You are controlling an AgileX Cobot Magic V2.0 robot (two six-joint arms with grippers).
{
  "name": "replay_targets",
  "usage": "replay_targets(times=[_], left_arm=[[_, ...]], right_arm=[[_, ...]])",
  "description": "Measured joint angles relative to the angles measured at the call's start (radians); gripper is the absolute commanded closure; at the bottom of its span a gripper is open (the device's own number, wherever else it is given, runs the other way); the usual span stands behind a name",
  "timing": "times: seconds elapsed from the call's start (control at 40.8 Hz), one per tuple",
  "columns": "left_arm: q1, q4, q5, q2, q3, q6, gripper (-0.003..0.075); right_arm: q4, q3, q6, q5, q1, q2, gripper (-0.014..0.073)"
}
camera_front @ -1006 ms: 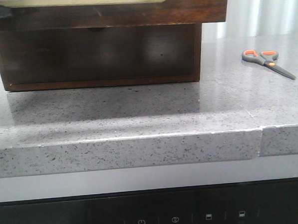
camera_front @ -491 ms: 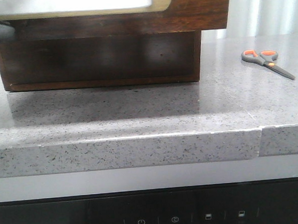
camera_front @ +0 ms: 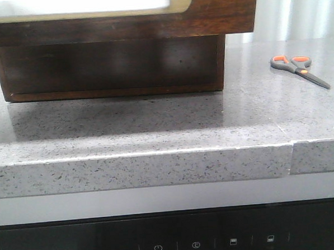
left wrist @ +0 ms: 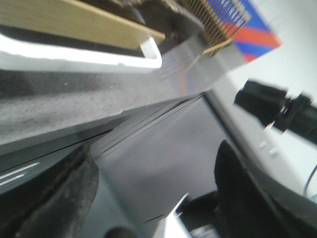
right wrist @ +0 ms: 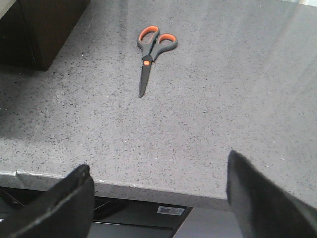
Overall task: Put scissors in drawer with both arms
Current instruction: 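Pull the drawer open toward the robot with the left gripper, then lower the right gripper over the orange-handled scissors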
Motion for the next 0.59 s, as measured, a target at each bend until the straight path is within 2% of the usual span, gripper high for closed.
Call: replay_targets(times=[0.221,0.319,0.491,0.589], left_arm=[[0.000,0.582,-0.001,-0.091,-0.298,-0.343,0.0230],[0.000,0.824,0.020,-0.094,-0.425,-0.451,0.0230],[-0.021,1.099,0.052,-0.098,-0.536,-0.562,0.0230],[-0.100,1.187,0.045,-0.098,-0.546,-0.586,0.0230]], right_arm=[[0.000,0.000,0.000,0.000,0.000,0.000,0.0020],[0.000,0.000,0.000,0.000,0.000,0.000,0.0020],[0.000,0.000,0.000,0.000,0.000,0.000,0.0020],[0.000,0.000,0.000,0.000,0.000,0.000,0.0020]])
